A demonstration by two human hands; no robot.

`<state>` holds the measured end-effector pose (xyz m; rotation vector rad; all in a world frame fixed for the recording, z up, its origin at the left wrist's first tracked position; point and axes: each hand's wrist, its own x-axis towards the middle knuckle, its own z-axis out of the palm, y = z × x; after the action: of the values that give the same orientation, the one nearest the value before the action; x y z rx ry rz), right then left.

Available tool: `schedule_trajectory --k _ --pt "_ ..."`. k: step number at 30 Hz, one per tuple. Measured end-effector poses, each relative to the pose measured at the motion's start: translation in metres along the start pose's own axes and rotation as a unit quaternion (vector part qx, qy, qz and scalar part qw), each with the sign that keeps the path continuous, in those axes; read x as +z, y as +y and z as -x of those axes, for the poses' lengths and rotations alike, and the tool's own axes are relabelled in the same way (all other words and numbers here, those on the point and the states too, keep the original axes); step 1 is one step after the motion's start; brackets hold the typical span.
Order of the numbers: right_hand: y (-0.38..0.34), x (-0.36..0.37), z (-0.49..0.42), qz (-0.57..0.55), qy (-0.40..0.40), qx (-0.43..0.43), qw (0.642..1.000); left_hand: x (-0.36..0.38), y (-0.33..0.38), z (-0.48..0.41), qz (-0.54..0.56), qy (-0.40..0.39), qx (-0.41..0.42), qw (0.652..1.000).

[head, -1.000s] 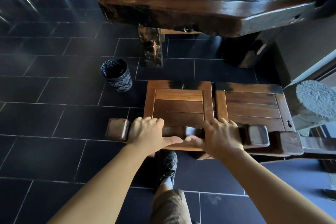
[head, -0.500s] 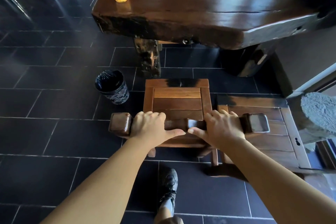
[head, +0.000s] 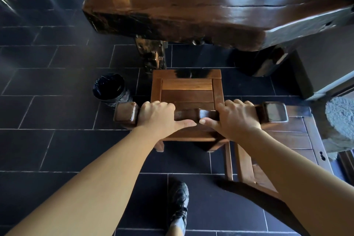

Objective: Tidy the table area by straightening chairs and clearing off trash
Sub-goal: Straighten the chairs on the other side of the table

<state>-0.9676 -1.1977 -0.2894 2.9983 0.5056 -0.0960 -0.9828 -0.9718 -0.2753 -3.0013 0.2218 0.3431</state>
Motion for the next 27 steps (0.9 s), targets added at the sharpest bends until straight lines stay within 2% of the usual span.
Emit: schedule_trajectory --k 27 --pt "0.032 -0.004 -0.141 0.010 0.030 -0.003 0.999 -0.024 -0.041 -0.140 -0.003 0.056 0.018 0.998"
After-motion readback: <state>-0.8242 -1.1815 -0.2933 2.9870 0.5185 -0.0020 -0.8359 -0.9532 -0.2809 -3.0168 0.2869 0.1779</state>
